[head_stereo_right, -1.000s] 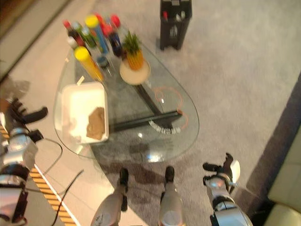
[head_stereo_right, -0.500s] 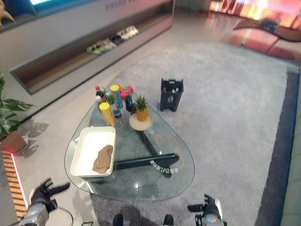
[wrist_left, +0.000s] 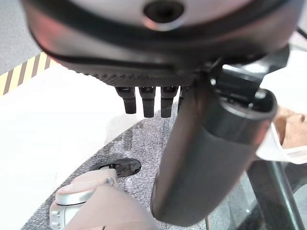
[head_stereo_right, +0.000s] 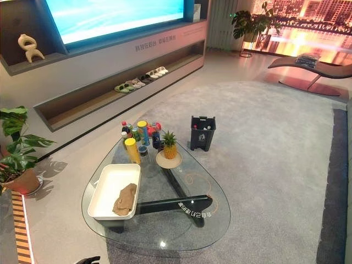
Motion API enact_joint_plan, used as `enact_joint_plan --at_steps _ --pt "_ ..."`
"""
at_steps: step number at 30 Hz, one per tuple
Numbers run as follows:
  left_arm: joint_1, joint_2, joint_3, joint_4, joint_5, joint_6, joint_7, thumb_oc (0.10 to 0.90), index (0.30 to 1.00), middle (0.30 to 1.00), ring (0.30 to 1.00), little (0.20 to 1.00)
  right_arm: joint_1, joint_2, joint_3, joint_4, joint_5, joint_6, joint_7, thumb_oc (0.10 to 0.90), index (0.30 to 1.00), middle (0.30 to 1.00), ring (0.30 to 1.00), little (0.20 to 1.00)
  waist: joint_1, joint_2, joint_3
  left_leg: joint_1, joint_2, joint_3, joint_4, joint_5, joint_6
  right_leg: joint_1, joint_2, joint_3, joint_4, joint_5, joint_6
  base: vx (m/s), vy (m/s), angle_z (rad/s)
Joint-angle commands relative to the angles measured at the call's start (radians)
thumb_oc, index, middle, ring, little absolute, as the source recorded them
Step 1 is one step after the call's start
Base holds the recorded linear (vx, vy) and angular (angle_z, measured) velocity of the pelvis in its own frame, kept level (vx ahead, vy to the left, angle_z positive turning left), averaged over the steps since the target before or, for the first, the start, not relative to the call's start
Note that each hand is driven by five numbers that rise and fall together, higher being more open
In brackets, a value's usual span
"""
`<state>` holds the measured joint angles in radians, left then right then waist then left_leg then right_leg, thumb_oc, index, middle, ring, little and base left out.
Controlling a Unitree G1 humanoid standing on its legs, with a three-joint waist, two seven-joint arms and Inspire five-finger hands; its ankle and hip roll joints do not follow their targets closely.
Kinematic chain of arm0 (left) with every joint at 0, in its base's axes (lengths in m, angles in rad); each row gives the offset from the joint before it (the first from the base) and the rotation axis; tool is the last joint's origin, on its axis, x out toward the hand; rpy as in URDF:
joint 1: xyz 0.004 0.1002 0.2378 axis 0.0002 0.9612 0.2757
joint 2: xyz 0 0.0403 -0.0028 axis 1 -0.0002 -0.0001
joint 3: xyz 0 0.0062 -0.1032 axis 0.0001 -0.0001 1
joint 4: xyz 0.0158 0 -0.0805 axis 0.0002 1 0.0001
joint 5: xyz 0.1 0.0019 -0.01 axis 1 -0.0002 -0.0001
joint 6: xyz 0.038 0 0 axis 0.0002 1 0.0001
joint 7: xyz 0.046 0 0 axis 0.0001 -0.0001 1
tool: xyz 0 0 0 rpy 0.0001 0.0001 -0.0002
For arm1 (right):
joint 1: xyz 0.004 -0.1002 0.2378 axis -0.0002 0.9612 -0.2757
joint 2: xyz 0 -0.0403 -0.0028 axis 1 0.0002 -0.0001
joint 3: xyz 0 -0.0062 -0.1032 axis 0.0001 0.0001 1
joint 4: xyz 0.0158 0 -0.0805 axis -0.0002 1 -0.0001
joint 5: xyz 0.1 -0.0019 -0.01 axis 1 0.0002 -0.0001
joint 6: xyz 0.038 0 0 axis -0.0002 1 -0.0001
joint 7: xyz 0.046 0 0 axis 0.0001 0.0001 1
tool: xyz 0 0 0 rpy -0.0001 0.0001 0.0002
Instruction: Wipe the table with a cloth and put it in the basket.
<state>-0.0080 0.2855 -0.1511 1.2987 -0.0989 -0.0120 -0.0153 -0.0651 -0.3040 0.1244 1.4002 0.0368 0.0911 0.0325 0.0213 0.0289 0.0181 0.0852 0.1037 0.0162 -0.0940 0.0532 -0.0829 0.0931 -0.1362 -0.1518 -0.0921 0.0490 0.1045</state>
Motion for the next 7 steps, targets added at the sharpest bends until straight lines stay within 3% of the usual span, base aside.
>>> enact_joint_plan --at_steps 1,7 --pt "-0.091 0.022 -0.01 0.068 0.043 0.0 -0.004 0.8 0.9 0.9 0.9 0.9 -0.072 0.012 0.024 0.048 -0.031 0.0 0.005 0.8 0.9 0.9 0.9 0.9 0.003 -0.01 0.042 0.028 -0.05 0.011 0.008 -0.044 0.036 0.034 0.012 -0.025 0.055 -0.045 -0.013 0.0 0.0 0.0" --pt "-0.087 0.02 -0.014 0.073 0.058 0.003 -0.018 0.8 0.9 0.9 0.9 0.9 -0.067 0.016 0.037 0.045 -0.048 0.005 0.016 0.8 0.9 0.9 0.9 0.9 0.0 -0.011 0.041 0.031 -0.048 0.011 0.007 -0.044 0.035 0.037 0.013 -0.021 0.047 -0.039 -0.012 0.0 0.0 0.0"
